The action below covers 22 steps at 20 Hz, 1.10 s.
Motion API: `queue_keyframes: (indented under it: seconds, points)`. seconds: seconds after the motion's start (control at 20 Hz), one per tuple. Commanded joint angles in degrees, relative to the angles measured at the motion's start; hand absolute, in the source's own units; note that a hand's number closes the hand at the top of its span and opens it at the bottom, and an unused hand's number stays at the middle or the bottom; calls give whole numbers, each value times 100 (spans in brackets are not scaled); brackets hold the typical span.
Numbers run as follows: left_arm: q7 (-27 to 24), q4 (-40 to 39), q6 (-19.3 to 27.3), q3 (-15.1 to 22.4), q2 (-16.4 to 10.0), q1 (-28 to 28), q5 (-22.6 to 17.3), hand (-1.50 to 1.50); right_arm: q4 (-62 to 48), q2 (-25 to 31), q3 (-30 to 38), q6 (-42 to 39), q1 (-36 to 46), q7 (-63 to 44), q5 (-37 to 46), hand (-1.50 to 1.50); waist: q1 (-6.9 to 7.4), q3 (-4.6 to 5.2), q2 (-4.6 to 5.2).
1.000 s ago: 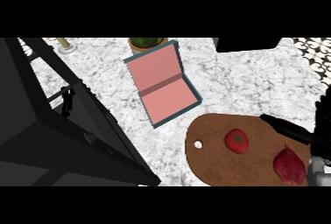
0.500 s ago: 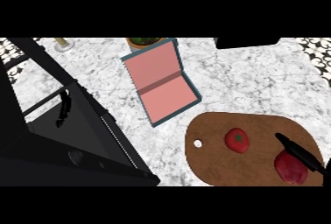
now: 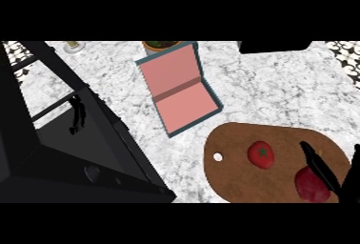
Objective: Pick the tomato from the cutting board and place it in the cardboard box
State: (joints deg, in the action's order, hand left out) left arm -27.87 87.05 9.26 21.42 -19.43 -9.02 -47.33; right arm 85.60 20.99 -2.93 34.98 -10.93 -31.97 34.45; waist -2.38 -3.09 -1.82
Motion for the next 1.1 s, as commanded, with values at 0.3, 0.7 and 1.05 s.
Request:
queue_keyframes:
  seconds: [0.3,0.7,1.05]
  points:
    - [646,-759,-191,459,-1098,-259,1559,0,442,-550,-642,-515,240,-1796,870,-150,187,293,227]
    - [853,-844,-288,484,-980,-419,1982,0,555,-988,-885,-993,549,-3072,1765,-150,233,290,214]
    - [1217,-625,-33,479,-1067,-423,2149,0,621,-1415,-929,-1545,800,-3813,2424,-150,226,293,191]
